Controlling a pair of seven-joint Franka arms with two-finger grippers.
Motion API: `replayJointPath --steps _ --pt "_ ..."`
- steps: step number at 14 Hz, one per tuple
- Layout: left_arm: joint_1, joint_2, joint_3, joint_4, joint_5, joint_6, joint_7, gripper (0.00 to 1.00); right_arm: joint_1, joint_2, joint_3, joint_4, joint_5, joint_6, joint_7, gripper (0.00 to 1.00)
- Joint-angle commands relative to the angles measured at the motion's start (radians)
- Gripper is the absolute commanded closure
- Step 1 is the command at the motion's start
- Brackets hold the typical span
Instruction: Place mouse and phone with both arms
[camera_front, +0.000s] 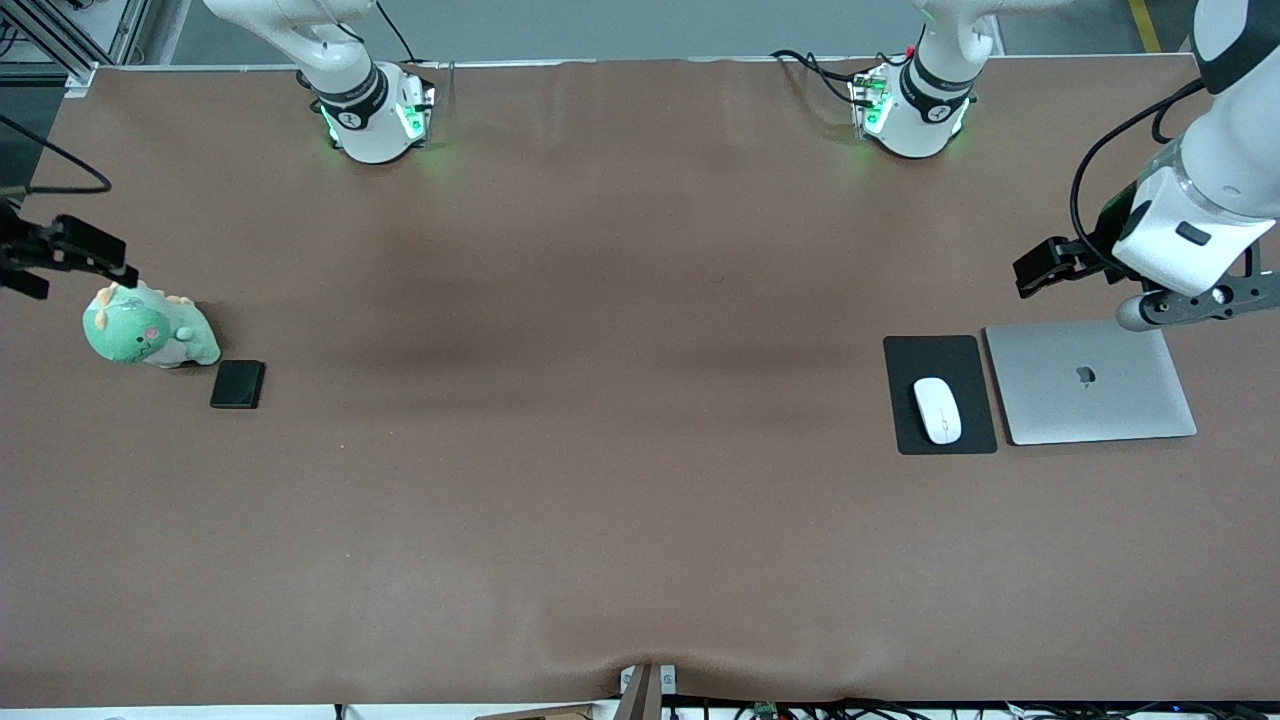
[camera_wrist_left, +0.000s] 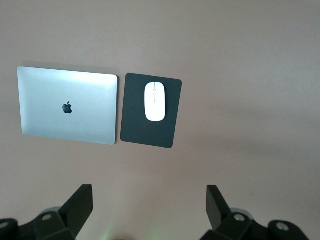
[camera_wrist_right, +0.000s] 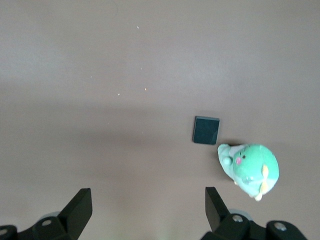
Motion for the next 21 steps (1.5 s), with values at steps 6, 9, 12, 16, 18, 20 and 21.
replayJointPath --steps 6,9,12,16,18,20,21 --pt "0.006 -0.096 -0.014 -0.017 0.019 -0.067 0.024 0.00 -0.049 -0.102 0.069 -0.117 -0.016 0.010 0.094 0.00" --pt "0.015 -0.104 -0.011 -0.024 0.019 -0.080 0.024 0.00 -0.061 -0.101 0.078 -0.114 -0.016 0.040 0.098 0.00" --pt "0.032 -0.100 0.001 -0.017 0.019 -0.081 0.077 0.00 -0.074 -0.102 0.072 -0.108 -0.016 0.007 0.123 0.00" --pt "0.078 -0.094 -0.005 -0.006 0.019 -0.081 0.135 0.00 -0.080 -0.104 0.073 -0.107 -0.016 -0.010 0.143 0.00" --pt "0.070 -0.089 -0.011 -0.006 0.019 -0.080 0.124 0.00 -0.075 -0.102 0.078 -0.103 -0.018 -0.001 0.143 0.00" --pt "0.070 -0.087 -0.011 -0.006 0.018 -0.080 0.119 0.00 -0.072 -0.099 0.078 -0.106 -0.016 -0.004 0.150 0.00" --pt "0.072 -0.089 -0.011 -0.006 0.018 -0.080 0.118 0.00 -0.074 -0.099 0.078 -0.103 -0.016 -0.004 0.149 0.00"
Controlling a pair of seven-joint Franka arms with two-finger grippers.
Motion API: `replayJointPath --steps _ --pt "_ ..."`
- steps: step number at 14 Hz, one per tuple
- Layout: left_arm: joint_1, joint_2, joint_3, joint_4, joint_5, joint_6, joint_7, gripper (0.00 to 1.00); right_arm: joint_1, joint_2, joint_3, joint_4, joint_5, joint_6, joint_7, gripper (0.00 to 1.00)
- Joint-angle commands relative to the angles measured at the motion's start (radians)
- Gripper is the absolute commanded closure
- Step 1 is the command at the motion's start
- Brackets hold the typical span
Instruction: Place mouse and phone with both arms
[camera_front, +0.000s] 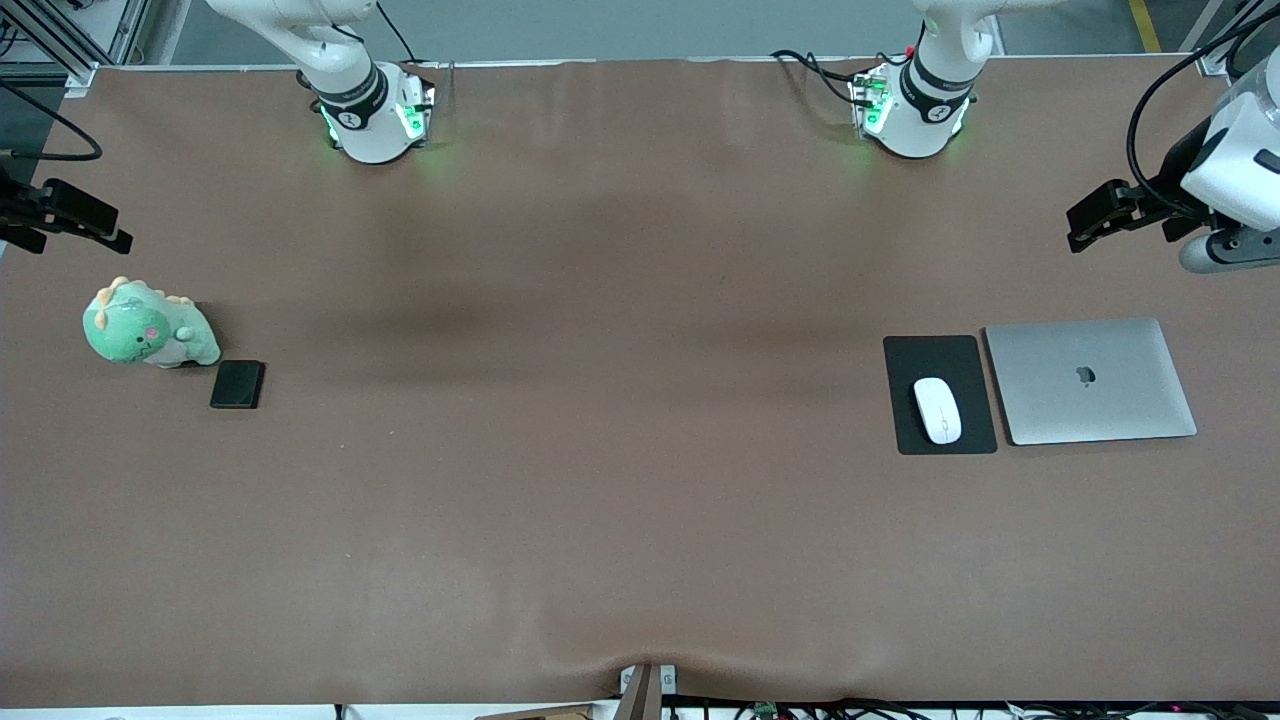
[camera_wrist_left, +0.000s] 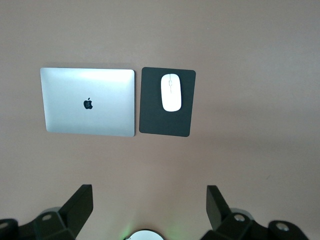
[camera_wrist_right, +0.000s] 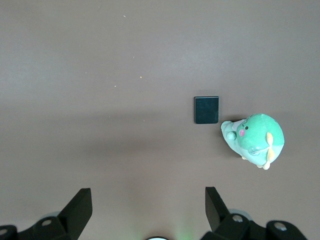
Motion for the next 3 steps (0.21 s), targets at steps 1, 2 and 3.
replayJointPath --steps 1,2,3 --pt "0.002 -0.002 -0.004 0.004 0.013 -0.004 -0.007 0.00 -0.008 -0.024 0.013 -0.019 -0.015 0.000 0.020 0.00" --pt "0.004 -0.002 -0.004 0.006 0.012 -0.004 -0.007 0.00 -0.008 -0.026 0.013 -0.019 -0.015 0.001 0.020 0.00" --pt "0.002 -0.002 -0.004 0.018 0.013 -0.004 -0.008 0.00 -0.011 -0.023 0.013 -0.019 -0.015 0.003 0.017 0.00"
